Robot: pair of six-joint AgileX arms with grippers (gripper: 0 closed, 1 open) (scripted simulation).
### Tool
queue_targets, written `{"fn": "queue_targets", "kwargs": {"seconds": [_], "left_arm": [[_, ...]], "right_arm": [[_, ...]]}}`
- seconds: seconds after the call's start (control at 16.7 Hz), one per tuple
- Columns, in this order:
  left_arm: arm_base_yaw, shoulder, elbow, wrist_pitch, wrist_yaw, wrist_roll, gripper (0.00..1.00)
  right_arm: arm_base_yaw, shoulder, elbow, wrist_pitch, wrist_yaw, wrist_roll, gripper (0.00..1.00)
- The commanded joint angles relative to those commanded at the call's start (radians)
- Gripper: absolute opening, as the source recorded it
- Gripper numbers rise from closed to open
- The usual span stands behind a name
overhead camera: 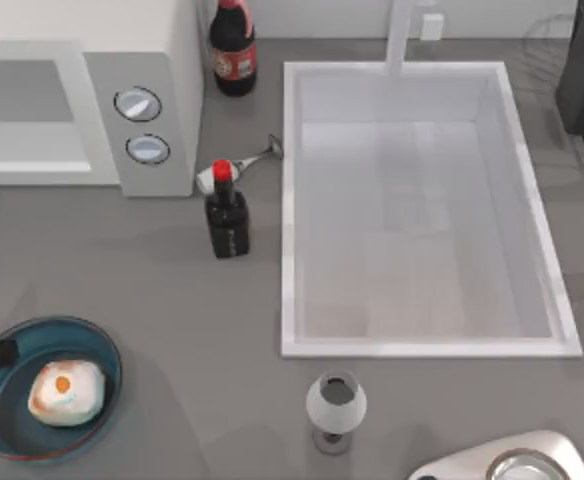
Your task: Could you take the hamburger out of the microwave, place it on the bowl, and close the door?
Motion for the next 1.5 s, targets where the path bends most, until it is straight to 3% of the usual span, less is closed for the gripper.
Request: {"fn": "queue_targets", "kwargs": {"seconds": [0.6,1.02,1.5], "left_arm": [[0.268,0.340,-0.056,0.402,0.270,0.004,0.00],[0.268,0.415,-0.023,0.446,0.271,0.006,0.00],[0.250,0.729,-0.056,0.800,0.256,0.009,0.00]], "right_arm": [[0.000,0.000,0.000,0.000,0.000,0.000,1.00],[0.000,0.000,0.000,0.000,0.000,0.000,1.00],[0.000,0.000,0.000,0.000,0.000,0.000,1.00]]}}
